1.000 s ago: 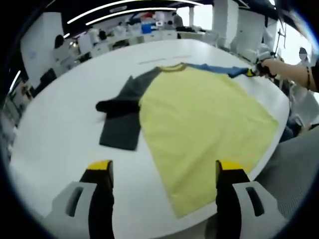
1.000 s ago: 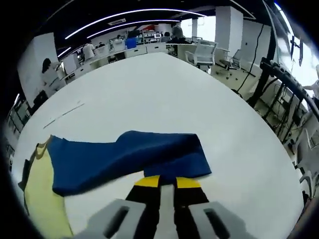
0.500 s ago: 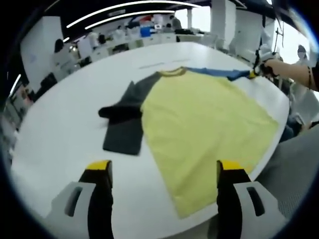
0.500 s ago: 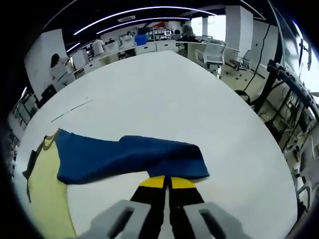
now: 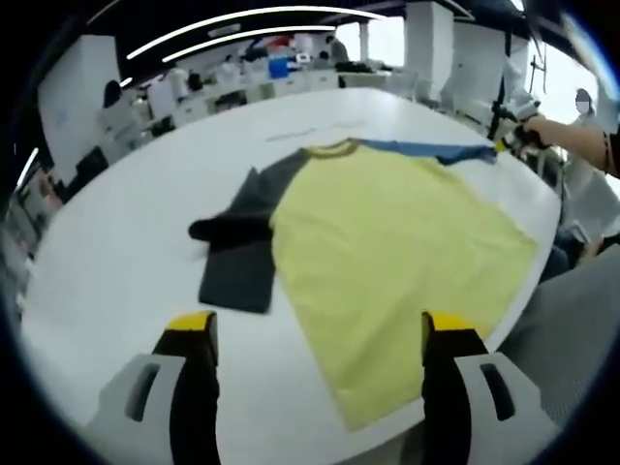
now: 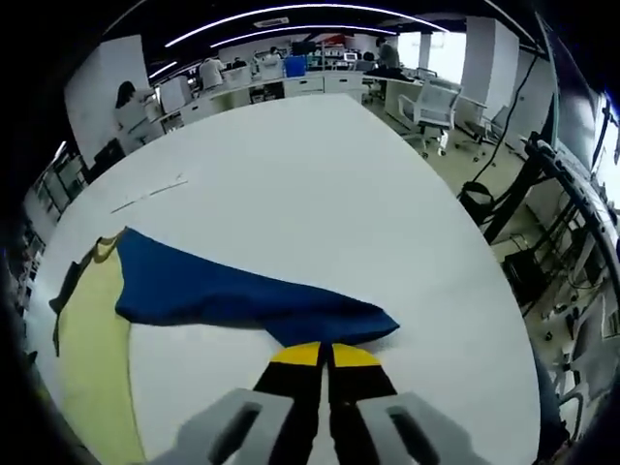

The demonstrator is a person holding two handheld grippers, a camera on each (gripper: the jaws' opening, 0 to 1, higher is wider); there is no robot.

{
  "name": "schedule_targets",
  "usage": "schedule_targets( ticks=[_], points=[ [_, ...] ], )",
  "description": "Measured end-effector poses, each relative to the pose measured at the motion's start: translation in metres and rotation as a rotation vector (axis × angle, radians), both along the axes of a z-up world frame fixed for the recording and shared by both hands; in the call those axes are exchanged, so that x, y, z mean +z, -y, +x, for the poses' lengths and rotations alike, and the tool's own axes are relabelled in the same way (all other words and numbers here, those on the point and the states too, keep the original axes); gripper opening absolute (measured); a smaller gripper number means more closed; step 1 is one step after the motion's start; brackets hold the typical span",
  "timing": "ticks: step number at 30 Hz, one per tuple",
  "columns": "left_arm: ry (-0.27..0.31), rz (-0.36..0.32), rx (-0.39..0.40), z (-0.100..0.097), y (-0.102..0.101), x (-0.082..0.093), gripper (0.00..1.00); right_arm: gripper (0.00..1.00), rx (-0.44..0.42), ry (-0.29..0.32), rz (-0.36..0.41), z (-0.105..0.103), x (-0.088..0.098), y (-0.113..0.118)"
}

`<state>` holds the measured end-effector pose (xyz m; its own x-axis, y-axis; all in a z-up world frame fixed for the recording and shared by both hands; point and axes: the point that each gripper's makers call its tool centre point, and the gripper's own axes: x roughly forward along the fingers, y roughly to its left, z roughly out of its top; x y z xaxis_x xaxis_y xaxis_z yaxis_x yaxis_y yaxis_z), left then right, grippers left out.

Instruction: Fold the garment on the visible template until the final outline fits inside the template.

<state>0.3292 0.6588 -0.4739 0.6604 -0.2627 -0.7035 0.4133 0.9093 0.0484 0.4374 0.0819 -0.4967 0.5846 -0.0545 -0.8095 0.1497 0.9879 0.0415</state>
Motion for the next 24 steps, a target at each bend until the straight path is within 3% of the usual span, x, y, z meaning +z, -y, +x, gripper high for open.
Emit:
schedule_targets(
  ticks=[14,24],
  points=[
    [0.017,0.000,-0.004,0.001,-0.003,0.005,0.85,0.00,0.127,-0.072,0.003,-0.012,0.001,0.003],
    [0.018,0.003,-0.008,0.000,-0.001,0.006,0.86,0.00,0.139,-0.108,-0.011,-0.019,-0.001,0.017]
  ],
)
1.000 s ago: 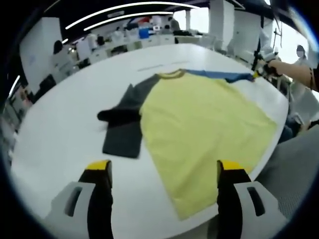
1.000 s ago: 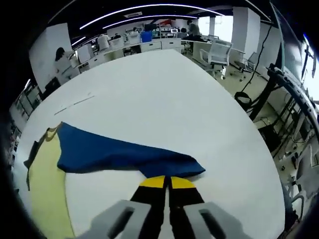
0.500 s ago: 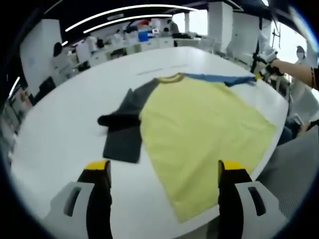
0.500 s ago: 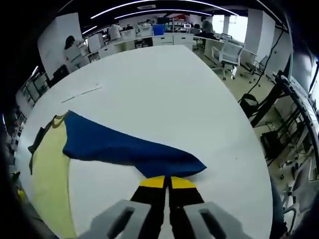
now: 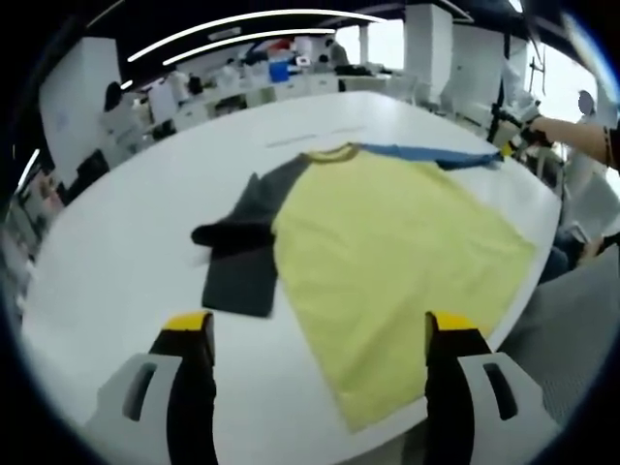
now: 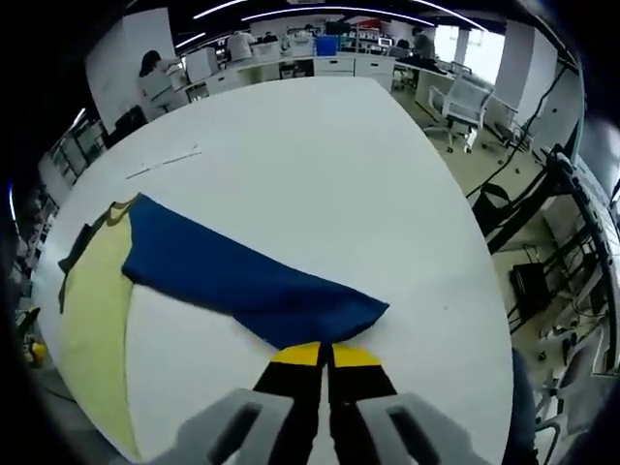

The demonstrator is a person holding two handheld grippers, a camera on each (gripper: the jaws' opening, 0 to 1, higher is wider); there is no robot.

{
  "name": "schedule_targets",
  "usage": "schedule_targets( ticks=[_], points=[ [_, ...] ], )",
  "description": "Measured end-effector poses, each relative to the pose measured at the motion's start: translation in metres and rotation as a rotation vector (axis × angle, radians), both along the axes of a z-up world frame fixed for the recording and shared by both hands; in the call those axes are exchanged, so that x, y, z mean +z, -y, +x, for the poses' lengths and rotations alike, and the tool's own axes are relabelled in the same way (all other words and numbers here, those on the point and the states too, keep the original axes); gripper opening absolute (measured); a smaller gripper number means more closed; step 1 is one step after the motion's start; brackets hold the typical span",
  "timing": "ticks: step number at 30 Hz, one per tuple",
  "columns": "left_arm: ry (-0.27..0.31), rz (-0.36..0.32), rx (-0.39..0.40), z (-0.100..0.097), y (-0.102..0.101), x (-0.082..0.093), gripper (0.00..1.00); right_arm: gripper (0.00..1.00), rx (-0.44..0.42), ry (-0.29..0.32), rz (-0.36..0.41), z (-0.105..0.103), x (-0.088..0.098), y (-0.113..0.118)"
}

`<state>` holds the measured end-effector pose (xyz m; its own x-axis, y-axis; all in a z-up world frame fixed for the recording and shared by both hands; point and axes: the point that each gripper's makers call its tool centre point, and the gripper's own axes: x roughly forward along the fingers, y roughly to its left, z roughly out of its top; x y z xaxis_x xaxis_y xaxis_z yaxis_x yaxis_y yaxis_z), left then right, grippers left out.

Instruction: Fold the garment on the visible template until the final outline fits inside the template.

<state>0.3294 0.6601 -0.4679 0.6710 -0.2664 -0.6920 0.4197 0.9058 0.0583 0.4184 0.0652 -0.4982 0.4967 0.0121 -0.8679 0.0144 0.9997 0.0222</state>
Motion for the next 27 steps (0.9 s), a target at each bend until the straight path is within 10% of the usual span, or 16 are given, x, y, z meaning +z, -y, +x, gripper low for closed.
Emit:
schedule_targets(
  ticks=[27],
  points=[
    [-0.001,0.021,-0.010,-0.003,0.000,0.006,0.86,0.00,-0.027,-0.066,0.024,-0.014,-0.023,0.014]
  ],
)
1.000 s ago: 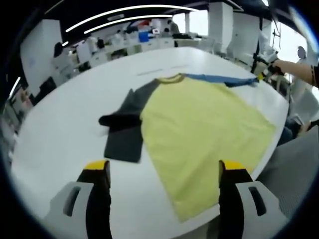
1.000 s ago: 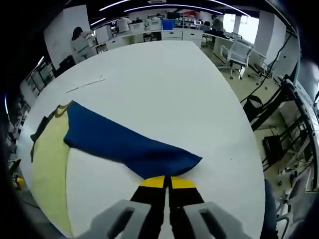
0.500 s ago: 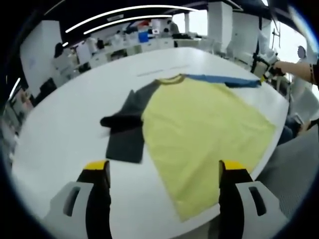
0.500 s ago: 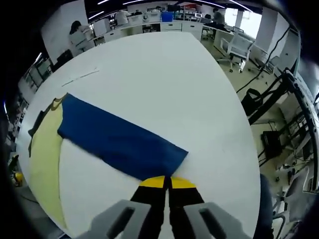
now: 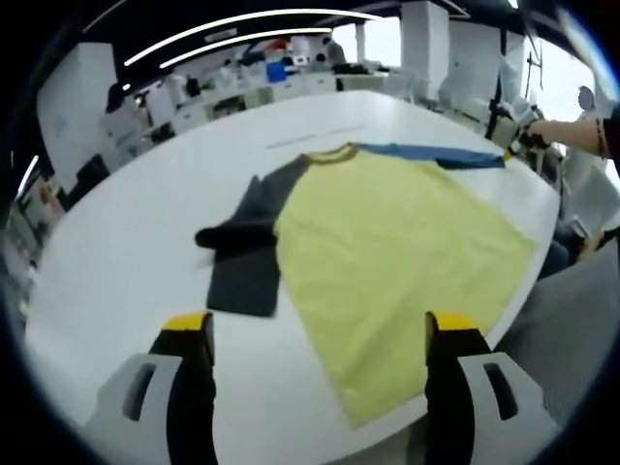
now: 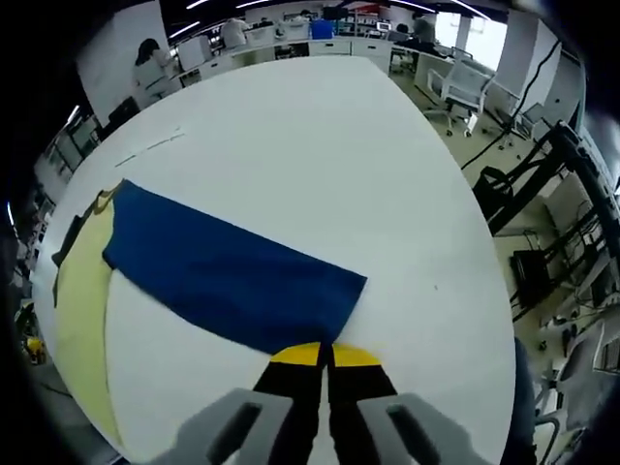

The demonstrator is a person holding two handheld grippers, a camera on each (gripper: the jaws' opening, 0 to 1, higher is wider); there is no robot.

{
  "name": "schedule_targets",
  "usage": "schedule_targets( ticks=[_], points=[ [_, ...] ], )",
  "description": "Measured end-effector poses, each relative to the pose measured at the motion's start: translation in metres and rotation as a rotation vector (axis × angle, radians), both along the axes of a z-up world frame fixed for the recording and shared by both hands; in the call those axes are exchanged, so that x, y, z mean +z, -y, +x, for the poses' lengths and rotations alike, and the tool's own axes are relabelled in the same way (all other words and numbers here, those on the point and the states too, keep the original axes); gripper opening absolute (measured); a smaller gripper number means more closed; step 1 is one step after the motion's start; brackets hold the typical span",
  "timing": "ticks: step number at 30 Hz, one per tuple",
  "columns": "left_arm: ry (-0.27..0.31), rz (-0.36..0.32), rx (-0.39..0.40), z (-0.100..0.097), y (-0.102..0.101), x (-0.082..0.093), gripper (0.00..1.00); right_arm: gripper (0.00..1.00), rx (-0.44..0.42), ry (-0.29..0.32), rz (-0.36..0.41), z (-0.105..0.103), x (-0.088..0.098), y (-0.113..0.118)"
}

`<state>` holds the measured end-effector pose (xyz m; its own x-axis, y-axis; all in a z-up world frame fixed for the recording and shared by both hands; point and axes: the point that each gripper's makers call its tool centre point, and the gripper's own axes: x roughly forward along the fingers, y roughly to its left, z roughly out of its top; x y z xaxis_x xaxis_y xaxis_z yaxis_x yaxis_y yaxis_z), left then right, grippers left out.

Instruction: Fold the garment on the visible template until the final outline fits inside the template.

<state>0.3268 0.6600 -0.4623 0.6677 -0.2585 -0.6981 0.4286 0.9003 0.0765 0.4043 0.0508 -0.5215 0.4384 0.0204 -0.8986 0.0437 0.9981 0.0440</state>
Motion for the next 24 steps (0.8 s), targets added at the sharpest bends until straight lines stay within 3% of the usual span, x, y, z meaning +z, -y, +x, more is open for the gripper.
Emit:
schedule_targets(
  ticks=[2,3,7,11,16,24],
  points=[
    [-0.001,0.002,-0.001,0.000,0.000,0.000,0.86,0.02,-0.033,0.004,-0.013,0.001,0.000,0.005],
    [-0.001,0.002,0.000,0.000,0.000,0.000,0.86,0.08,-0.041,0.005,-0.012,0.001,0.002,0.007],
    [-0.002,0.007,-0.001,-0.002,0.000,0.001,0.86,0.21,-0.131,0.033,0.079,0.004,0.009,-0.001],
    [-0.010,0.012,-0.004,0.001,-0.005,-0.003,0.86,0.22,-0.212,0.046,0.126,0.004,0.011,-0.003],
    [-0.008,0.011,-0.010,0.001,-0.001,-0.003,0.86,0.23,-0.240,0.003,0.105,-0.004,0.000,-0.005],
    [-0.013,0.020,-0.001,-0.001,-0.003,-0.002,0.85,0.19,-0.255,-0.014,0.073,-0.006,-0.003,-0.008]
  ],
)
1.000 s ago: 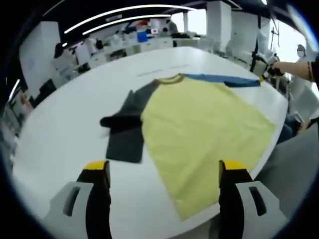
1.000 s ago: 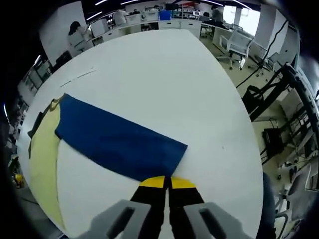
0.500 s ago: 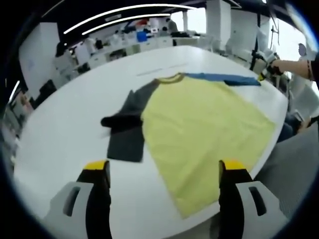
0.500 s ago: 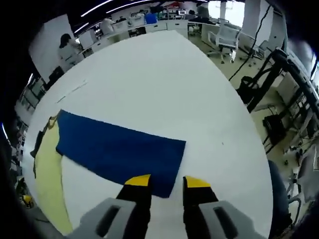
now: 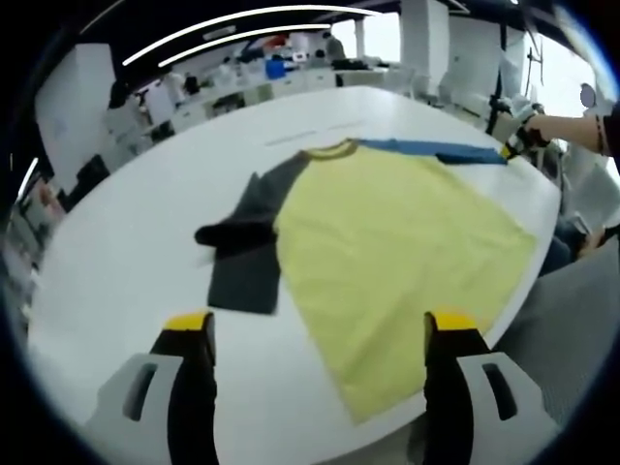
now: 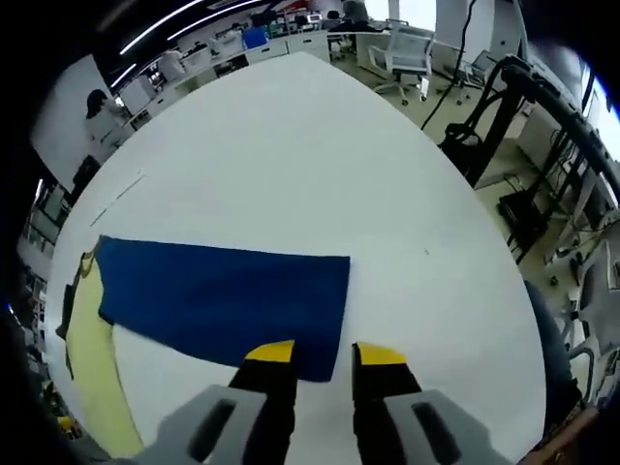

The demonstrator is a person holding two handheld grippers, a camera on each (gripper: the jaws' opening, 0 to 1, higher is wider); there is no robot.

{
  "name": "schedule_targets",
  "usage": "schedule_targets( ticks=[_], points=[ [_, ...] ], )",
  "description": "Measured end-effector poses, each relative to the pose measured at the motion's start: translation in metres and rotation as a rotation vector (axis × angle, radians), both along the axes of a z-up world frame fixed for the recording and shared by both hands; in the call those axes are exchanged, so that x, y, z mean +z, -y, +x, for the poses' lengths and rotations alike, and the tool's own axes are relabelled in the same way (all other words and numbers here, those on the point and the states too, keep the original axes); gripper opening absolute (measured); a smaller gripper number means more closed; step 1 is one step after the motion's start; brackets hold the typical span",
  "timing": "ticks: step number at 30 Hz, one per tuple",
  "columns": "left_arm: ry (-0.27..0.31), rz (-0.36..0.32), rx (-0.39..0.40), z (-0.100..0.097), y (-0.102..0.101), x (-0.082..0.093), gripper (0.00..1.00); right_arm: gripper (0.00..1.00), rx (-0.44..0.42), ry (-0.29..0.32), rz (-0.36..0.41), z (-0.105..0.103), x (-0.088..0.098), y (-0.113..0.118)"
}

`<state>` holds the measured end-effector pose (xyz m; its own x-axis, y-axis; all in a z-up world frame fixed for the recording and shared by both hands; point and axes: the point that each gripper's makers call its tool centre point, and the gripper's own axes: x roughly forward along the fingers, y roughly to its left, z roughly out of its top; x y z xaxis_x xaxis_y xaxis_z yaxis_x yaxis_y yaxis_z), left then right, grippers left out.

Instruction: Fold the garment on the visible template until the final outline fits inside the template.

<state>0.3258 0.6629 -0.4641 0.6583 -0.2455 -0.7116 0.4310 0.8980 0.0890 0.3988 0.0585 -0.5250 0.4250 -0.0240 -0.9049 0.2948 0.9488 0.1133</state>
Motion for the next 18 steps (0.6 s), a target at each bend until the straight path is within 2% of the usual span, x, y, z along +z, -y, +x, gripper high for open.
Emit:
schedule_targets(
  ticks=[3,5,11,14,15,18],
  points=[
    [0.000,0.005,0.001,-0.0002,-0.0007,0.0001,0.85,0.17,0.017,-0.030,-0.015,-0.0026,-0.0013,-0.0015],
    [-0.002,0.002,0.001,-0.0003,0.0002,0.0001,0.84,0.14,0.054,-0.073,-0.051,-0.0070,-0.0033,0.0013],
    [-0.008,0.007,-0.009,-0.0008,0.0045,0.0006,0.84,0.10,0.040,-0.077,-0.038,-0.0051,-0.0053,0.0056],
    [-0.008,0.008,-0.010,-0.0010,0.0043,0.0008,0.84,0.03,0.056,-0.078,-0.042,-0.0063,-0.0053,0.0051],
    [-0.008,0.008,-0.010,-0.0010,0.0043,0.0010,0.84,0.00,0.055,-0.071,-0.017,-0.0070,-0.0048,0.0000],
    [-0.007,0.009,-0.013,-0.0012,0.0047,0.0019,0.84,0.00,0.059,-0.072,-0.013,-0.0057,-0.0053,0.0022]
  ],
)
